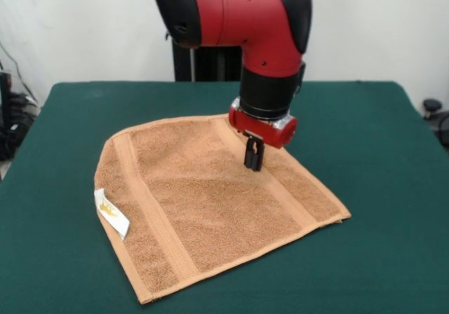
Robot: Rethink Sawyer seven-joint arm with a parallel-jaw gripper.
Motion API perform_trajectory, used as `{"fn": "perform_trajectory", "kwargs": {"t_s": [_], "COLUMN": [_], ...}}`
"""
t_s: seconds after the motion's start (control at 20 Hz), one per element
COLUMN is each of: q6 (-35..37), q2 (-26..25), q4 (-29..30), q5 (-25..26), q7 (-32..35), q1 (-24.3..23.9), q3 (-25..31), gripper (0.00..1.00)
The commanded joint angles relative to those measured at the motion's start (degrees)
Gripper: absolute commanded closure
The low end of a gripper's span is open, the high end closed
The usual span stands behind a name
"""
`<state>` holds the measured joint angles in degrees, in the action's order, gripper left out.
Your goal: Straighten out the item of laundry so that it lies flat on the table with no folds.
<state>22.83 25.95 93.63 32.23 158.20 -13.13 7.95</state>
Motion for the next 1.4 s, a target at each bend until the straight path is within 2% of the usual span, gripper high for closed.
{"fn": "perform_trajectory", "kwargs": {"t_s": [0.05, 0.45, 1.4], "q6": [0.9, 1.54, 2.11], "q2": [-7.28, -6.38, -3.63], "q4": [1.99, 6.04, 12.08], "q5": [-4.98, -9.24, -13.53], "q7": [0.54, -0.27, -0.41], "q1": [0.77, -1.24, -1.41], "q3": [6.62, 8.84, 8.9], "gripper": [1.0, 1.0, 1.0]}}
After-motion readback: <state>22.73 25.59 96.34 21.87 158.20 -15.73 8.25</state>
